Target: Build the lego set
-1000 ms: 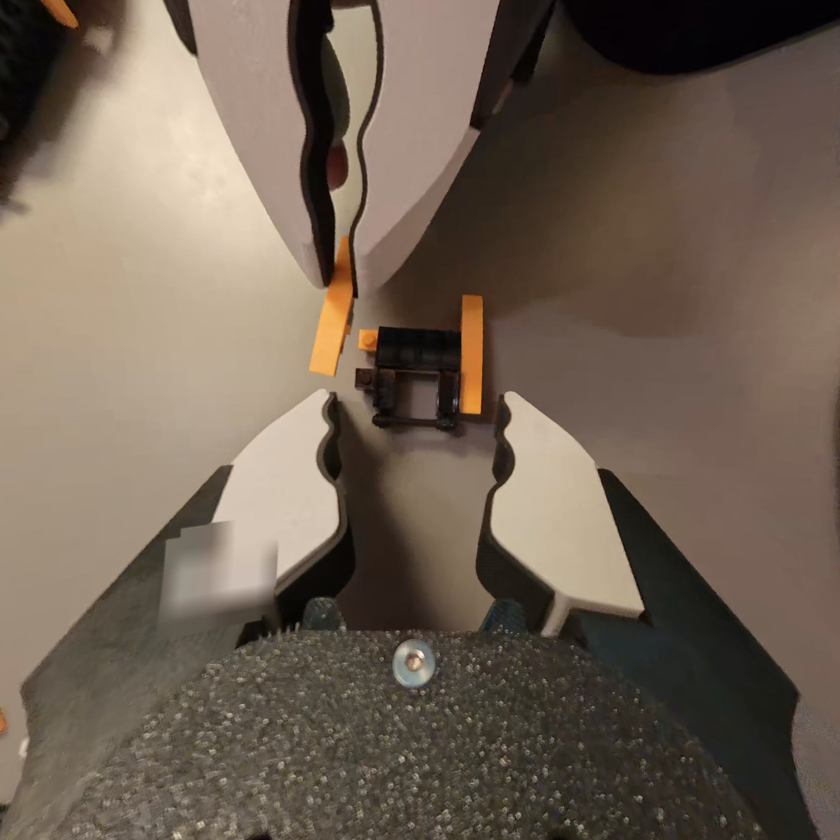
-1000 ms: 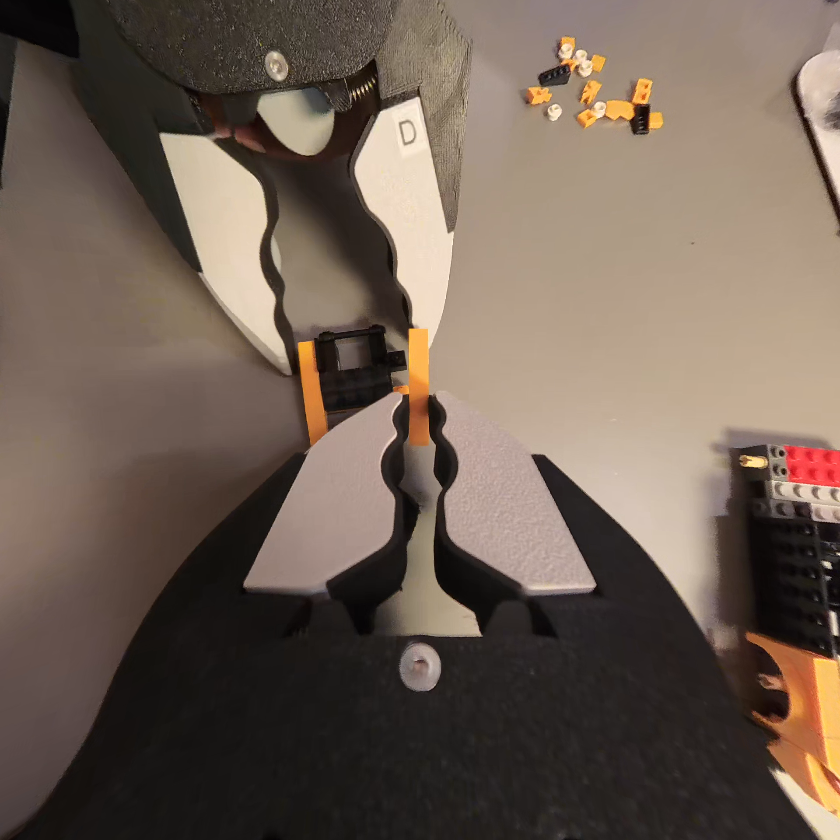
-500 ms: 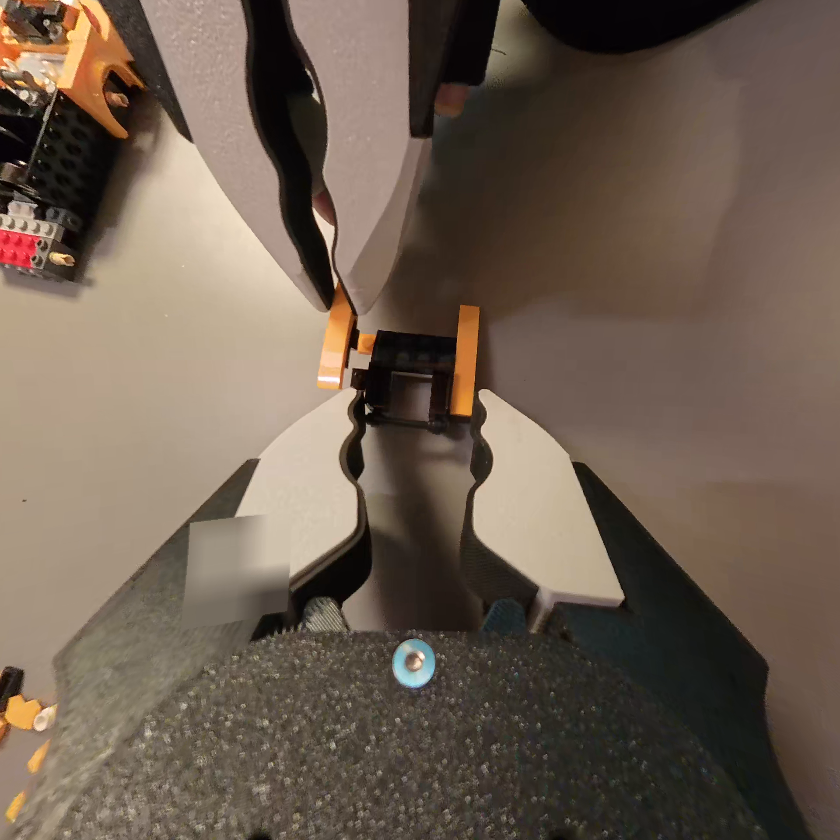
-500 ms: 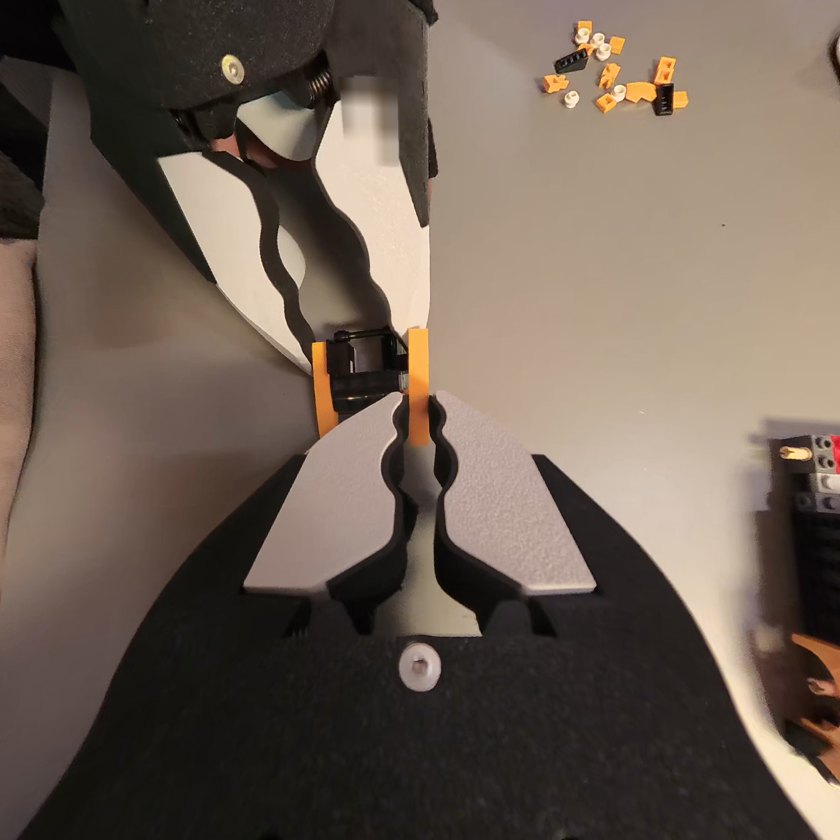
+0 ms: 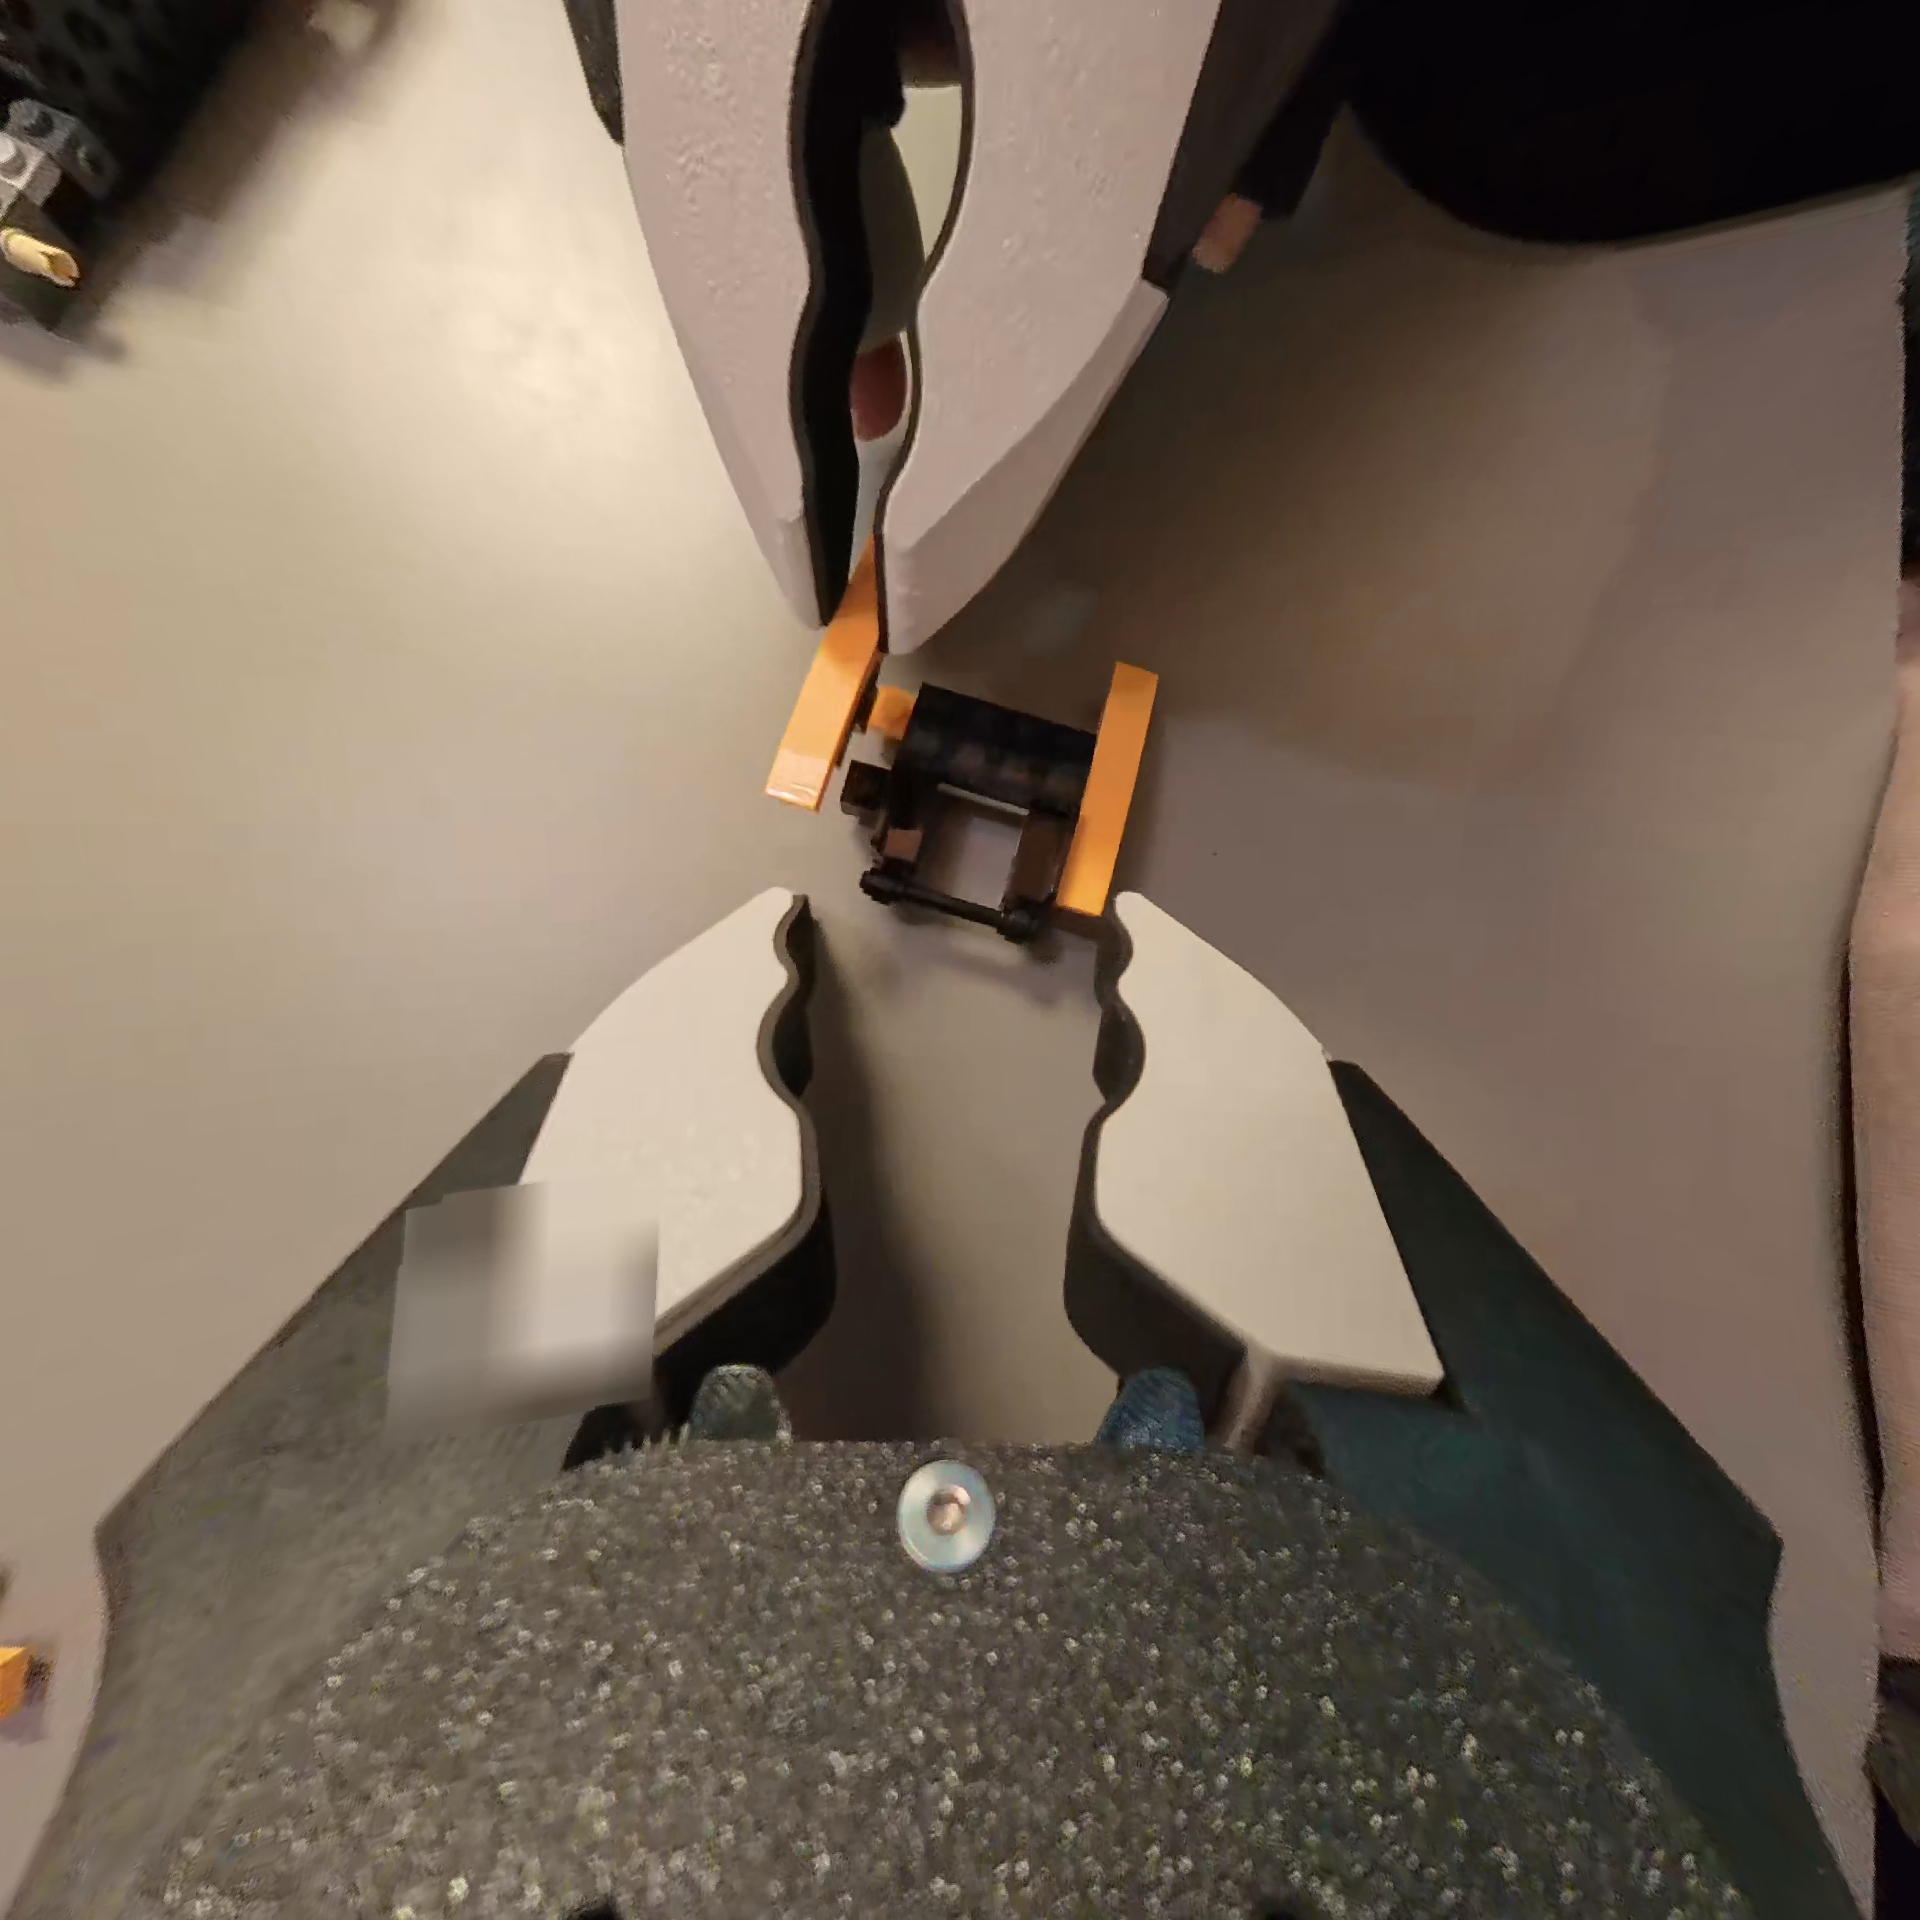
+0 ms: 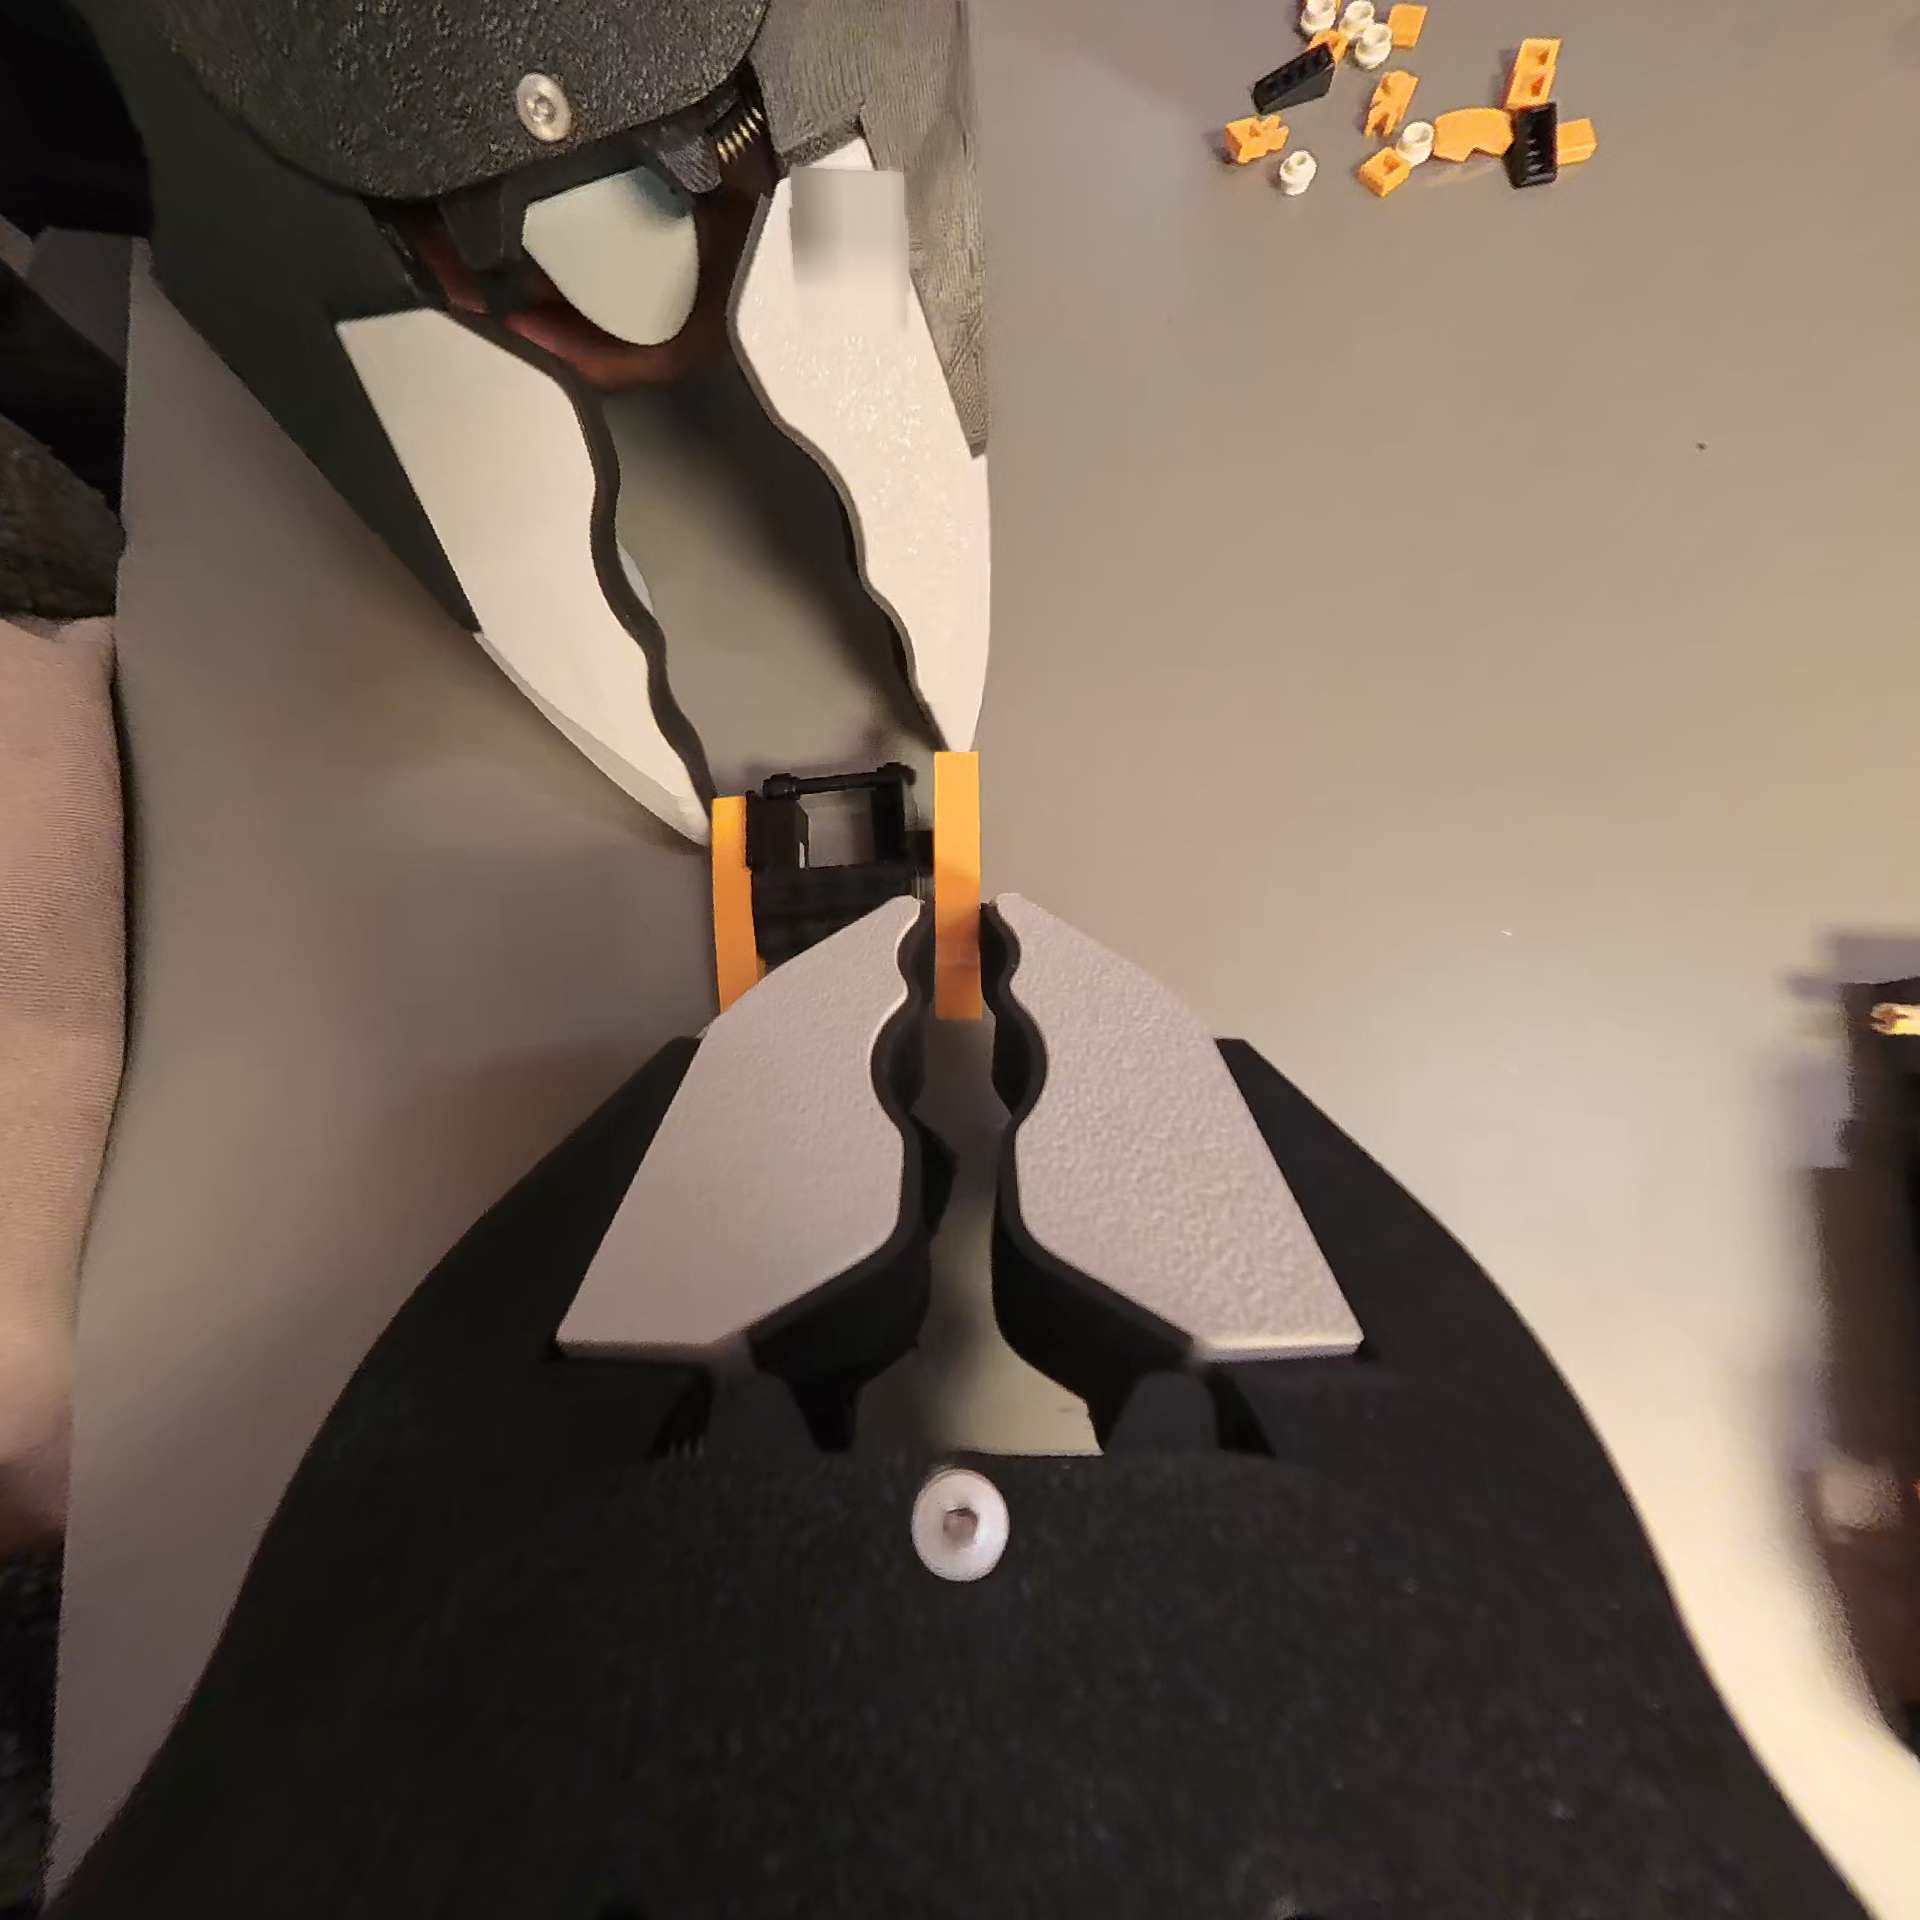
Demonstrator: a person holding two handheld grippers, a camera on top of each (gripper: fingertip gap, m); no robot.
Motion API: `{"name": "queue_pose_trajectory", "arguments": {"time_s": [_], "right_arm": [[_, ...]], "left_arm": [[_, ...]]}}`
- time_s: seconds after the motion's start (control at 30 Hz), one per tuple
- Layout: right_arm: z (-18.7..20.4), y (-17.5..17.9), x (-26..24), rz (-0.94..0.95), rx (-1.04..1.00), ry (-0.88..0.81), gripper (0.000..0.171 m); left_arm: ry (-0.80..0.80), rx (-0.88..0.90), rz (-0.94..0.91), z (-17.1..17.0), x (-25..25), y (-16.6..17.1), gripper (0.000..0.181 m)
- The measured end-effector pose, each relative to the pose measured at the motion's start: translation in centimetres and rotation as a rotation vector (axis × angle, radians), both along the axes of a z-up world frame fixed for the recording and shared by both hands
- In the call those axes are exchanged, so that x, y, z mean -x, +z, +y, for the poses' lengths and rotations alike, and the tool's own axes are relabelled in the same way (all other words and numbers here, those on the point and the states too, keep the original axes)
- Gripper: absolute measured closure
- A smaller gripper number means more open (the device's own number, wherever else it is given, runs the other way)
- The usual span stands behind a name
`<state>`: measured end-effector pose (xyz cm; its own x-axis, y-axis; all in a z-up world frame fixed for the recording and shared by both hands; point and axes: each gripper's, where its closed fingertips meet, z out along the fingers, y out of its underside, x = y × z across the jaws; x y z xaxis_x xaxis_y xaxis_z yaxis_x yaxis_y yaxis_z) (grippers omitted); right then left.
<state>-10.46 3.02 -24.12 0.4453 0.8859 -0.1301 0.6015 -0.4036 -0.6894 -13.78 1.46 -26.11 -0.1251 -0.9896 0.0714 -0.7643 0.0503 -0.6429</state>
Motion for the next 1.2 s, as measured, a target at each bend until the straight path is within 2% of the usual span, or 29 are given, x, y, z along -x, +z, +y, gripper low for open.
{"name": "queue_pose_trajectory", "arguments": {"time_s": [0.2,0.67,0.87,1.2], "right_arm": [[-0.1,-0.6,0.0,-0.024,0.044,-0.005,0.163],[-0.2,-0.9,-0.1,-0.078,0.091,0.016,0.163],[-0.4,-1.0,0.0,-0.077,0.103,0.028,0.163],[-0.7,-1.1,0.0,-0.047,0.138,0.038,0.162]], "left_arm": [[-0.012,-0.034,0.002,-0.1,-0.1,-0.1,0.138],[-0.116,-0.089,-0.056,0.0,-1.0,1.2,0.117],[-0.180,-0.118,-0.064,-0.9,-1.5,1.3,0.117],[-0.187,-0.133,-0.053,-1.0,-1.5,0.8,0.119]]}}
